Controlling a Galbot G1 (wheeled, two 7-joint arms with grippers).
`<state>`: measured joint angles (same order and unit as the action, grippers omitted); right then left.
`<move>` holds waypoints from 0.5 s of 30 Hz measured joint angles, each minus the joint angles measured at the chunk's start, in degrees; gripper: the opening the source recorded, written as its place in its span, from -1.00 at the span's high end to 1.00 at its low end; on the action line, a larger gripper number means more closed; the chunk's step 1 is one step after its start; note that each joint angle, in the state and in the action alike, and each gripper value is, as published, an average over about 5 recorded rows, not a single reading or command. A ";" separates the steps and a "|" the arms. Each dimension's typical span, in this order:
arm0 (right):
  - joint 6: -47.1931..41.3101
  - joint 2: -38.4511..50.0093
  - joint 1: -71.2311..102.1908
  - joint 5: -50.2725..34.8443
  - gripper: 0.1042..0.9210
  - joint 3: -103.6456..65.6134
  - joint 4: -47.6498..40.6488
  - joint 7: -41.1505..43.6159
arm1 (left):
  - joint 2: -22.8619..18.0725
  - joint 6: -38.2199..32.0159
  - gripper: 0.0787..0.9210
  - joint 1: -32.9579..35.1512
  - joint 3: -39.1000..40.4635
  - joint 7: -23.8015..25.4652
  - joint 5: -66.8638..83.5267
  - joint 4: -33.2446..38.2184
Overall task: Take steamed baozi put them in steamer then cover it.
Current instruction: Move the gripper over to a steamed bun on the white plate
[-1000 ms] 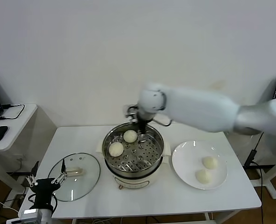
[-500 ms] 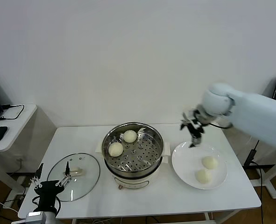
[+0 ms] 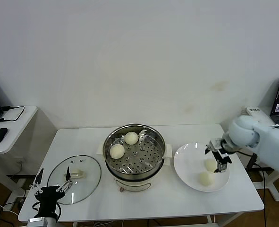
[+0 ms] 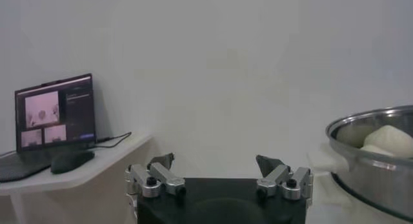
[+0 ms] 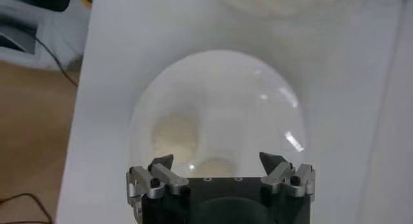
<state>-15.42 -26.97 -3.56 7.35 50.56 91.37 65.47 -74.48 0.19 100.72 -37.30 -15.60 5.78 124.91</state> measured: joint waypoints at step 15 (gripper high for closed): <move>0.43 -1.78 12.13 4.61 -0.76 -7.55 -3.42 -3.43 | -0.02 -0.10 -0.77 -0.06 -0.53 0.00 -0.14 -0.65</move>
<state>-14.98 -28.75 8.57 11.96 43.01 87.95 62.04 -74.50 0.09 100.66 -37.83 -15.60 5.64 124.26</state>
